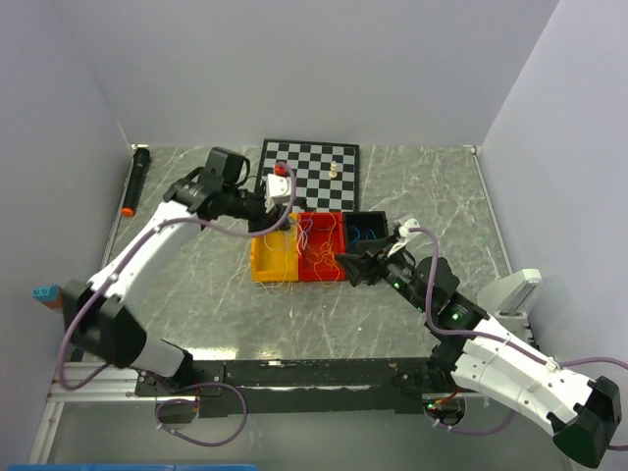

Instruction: Untangle the cables

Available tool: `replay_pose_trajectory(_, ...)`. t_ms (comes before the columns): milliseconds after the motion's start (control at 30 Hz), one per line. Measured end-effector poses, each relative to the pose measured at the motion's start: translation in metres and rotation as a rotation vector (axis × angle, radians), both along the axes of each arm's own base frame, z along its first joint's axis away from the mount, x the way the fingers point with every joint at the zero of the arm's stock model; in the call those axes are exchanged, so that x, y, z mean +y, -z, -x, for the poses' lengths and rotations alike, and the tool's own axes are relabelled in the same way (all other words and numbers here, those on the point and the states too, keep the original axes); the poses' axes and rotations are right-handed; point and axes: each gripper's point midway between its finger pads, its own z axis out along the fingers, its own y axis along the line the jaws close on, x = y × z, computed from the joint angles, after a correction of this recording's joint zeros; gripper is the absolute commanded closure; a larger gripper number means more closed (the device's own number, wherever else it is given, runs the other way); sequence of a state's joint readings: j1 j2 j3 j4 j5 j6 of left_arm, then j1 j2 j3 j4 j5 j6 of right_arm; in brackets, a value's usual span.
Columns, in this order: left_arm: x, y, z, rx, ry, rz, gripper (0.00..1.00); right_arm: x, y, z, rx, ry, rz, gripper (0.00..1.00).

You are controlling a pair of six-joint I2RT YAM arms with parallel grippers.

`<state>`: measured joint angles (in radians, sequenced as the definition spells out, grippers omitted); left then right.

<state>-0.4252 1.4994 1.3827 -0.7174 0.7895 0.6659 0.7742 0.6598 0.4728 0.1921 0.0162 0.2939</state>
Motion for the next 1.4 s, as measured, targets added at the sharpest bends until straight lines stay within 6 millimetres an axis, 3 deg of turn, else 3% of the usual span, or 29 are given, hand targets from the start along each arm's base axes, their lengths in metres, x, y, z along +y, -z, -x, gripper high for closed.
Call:
replay_pose_trajectory(100, -0.008, -0.027, 0.036, -0.026, 0.070, 0.034, 0.99, -0.001, -0.002, 0.001, -0.004, -0.002, -0.004, 0.23)
replay_pose_trajectory(200, -0.019, -0.028, 0.076, -0.002, 0.152, 0.038, 0.99, -0.003, -0.001, 0.003, -0.001, -0.002, -0.001, 0.23)
replay_pose_trajectory(367, -0.027, 0.022, 0.136, 0.119, 0.258, -0.045, 0.99, -0.010, -0.003, 0.009, -0.001, 0.001, -0.001, 0.23)
replay_pose_trajectory(433, -0.026, 0.047, 0.148, 0.165, 0.268, -0.098, 0.99, -0.013, -0.002, 0.012, 0.004, 0.001, 0.005, 0.23)
replay_pose_trajectory(533, -0.023, 0.080, 0.149, 0.196, 0.236, -0.173, 0.99, -0.013, 0.011, 0.017, 0.043, -0.017, 0.038, 0.22)
replay_pose_trajectory(667, -0.025, 0.102, 0.133, 0.173, 0.170, -0.230, 0.99, -0.005, 0.029, 0.030, 0.117, -0.097, 0.060, 0.22)
replay_pose_trajectory(900, -0.033, 0.092, 0.105, 0.078, 0.089, -0.220, 0.99, 0.017, 0.060, 0.064, 0.262, -0.299, 0.063, 0.22)
replay_pose_trajectory(1000, -0.037, 0.084, 0.099, 0.064, 0.069, -0.205, 0.99, 0.022, 0.063, 0.069, 0.302, -0.341, 0.049, 0.25)
replay_pose_trajectory(1400, -0.037, 0.081, 0.092, 0.057, 0.028, -0.206, 0.99, 0.031, 0.071, 0.043, 0.473, -0.302, -0.067, 0.42)
